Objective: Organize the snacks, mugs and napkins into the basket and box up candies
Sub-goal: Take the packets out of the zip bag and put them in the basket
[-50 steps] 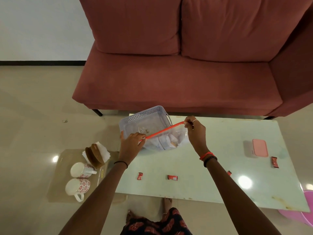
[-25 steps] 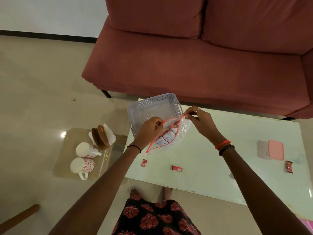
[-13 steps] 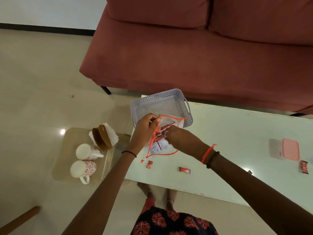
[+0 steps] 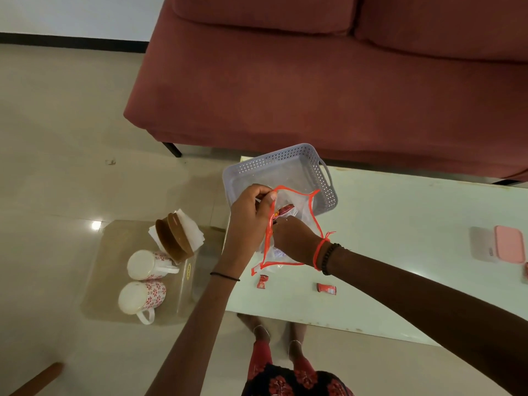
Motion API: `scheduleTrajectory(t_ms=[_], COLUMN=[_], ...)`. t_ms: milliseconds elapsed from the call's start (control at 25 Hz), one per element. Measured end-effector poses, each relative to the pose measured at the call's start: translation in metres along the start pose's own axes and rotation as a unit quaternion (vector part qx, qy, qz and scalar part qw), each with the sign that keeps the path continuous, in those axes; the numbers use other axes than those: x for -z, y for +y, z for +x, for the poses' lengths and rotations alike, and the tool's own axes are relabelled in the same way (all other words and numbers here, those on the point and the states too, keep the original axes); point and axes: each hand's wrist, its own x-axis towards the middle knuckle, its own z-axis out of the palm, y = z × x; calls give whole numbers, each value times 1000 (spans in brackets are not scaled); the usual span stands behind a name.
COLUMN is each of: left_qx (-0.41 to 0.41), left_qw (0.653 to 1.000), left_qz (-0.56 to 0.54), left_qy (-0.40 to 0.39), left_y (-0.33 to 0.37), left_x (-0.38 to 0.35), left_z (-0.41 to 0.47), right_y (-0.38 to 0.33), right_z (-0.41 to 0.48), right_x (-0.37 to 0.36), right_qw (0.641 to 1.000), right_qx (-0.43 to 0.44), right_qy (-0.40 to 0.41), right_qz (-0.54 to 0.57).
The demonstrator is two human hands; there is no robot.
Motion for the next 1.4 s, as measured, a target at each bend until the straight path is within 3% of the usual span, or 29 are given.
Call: scheduleTrajectory(t_ms=[480,720,880,1000,1200,1280,1400], left_qx=[-2,15,32,53,72,74,63], left_qw=[999,999,999,998,995,994,995], left_qz=[18,10,0,-23,-56,-64,-62], left_qy=[-41,-50,-24,-7,36,50,52], left_y=[17,16,14,13,7,6,2], left_x=[31,43,51,55,61,62,61], left_z=[41,58,68,74,80,83,89], right_y=[31,56,85,114,155,164,164], right_z=[-26,-67,-95,-99,-65,-34,12], right_x=[97,163,183,177,103,53,-21], right_qw=[991,968,891,827,641,644,673], right_qx=[-63,-101,-134,-172,-303,-382,-466], right_qy=[94,191,250,298,397,372,269], right_qz=[69,131,354,446,583,548,507])
